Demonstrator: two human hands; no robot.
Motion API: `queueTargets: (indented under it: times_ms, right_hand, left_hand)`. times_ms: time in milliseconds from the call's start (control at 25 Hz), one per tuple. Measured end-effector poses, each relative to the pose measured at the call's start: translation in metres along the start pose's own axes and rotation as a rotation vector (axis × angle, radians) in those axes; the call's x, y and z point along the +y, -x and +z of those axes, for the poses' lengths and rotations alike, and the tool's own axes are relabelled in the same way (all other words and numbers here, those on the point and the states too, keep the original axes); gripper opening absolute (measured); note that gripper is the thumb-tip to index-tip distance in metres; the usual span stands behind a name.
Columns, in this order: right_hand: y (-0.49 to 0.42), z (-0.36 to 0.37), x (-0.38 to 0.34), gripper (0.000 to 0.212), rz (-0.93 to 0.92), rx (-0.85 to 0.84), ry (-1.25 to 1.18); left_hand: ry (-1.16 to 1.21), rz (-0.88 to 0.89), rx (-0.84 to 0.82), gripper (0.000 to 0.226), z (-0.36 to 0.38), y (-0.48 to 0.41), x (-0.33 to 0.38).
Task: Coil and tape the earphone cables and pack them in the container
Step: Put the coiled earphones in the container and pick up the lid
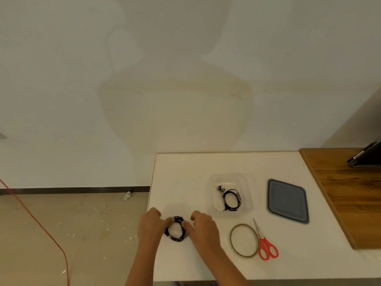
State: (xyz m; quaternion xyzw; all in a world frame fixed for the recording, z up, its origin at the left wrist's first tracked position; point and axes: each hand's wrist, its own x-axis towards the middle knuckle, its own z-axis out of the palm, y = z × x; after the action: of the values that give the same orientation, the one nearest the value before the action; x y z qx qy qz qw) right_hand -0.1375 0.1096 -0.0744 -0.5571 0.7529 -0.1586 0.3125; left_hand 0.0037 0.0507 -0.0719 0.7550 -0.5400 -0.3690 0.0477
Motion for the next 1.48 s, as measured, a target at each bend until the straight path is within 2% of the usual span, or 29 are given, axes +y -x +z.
queueTargets:
  times_ms: [80,200,280,440,560,640,720,800,880,920,960,1040,1120,1160,1240,1360,1440,1480]
  right_hand:
    - [-0.001,0.019,-0.004,0.016,0.058,-0.046,0.042]
    - [-0.006,0.025,-0.009,0.009,0.077,-0.031,0.038]
    - [-0.007,0.003,-0.009,0.007,0.055,0.076,-0.017]
    - [-0.019,-0.080,0.019,0.006,0.046,0.406,-0.094]
    - [-0.029,-0.117,0.048,0.004,0.153,0.395,-0.049]
    - [-0.038,-0.119,0.063,0.011,0.194,0.326,0.009]
    - [-0.045,-0.111,0.074,0.024,0.194,0.270,0.031]
    - [-0.043,-0.114,0.083,0.031,0.141,0.358,-0.093]
    - [-0.035,-0.128,0.106,0.032,0.145,0.644,-0.129]
    - [-0.031,-0.136,0.126,0.037,0.236,0.765,-0.049]
    - [-0.026,-0.144,0.149,0.049,0.402,0.803,0.043]
    - [-0.018,-0.151,0.184,0.086,0.784,0.633,0.091]
    - [-0.014,-0.146,0.200,0.099,0.884,0.493,0.056]
    - [-0.013,-0.142,0.203,0.095,0.871,0.481,0.012]
    - [-0.014,-0.143,0.201,0.077,0.849,0.542,-0.232]
    - [-0.011,-0.158,0.178,0.029,0.653,0.671,-0.686]
    - [-0.013,-0.158,0.140,0.012,0.406,0.717,-0.604]
    - [-0.015,-0.149,0.118,0.017,0.272,0.695,-0.464]
  left_hand:
    - [0.025,0.038,-0.050,0.027,0.009,0.007,-0.003]
    - [0.114,0.044,-0.025,0.017,0.015,0.014,0.001]
    - [0.247,0.064,-0.003,0.013,0.010,0.019,0.016]
    - [0.371,0.321,0.023,0.009,0.015,0.038,0.094]
    - [0.132,0.438,0.018,0.013,0.046,0.037,0.143]
    - [-0.144,0.475,-0.011,0.018,0.068,0.030,0.155]
    - [-0.307,0.496,-0.028,0.029,0.080,0.027,0.158]
    - [-0.313,0.510,0.021,0.038,0.081,0.028,0.155]
    - [-0.202,0.488,0.134,0.037,0.071,0.031,0.143]
    - [-0.116,0.462,0.194,0.035,0.066,0.031,0.133]
    - [-0.042,0.428,0.219,0.035,0.063,0.030,0.122]
    - [0.149,0.338,0.085,0.044,0.062,0.026,0.102]
    - [0.463,0.193,-0.164,0.049,0.067,0.024,0.095]
    - [0.577,0.130,-0.241,0.048,0.070,0.024,0.094]
    - [0.633,0.100,-0.249,0.043,0.074,0.023,0.094]
    - [0.667,0.127,-0.220,0.040,0.075,0.025,0.093]
    - [0.678,0.138,-0.238,0.039,0.072,0.025,0.094]
    - [0.686,0.137,-0.243,0.039,0.071,0.025,0.094]
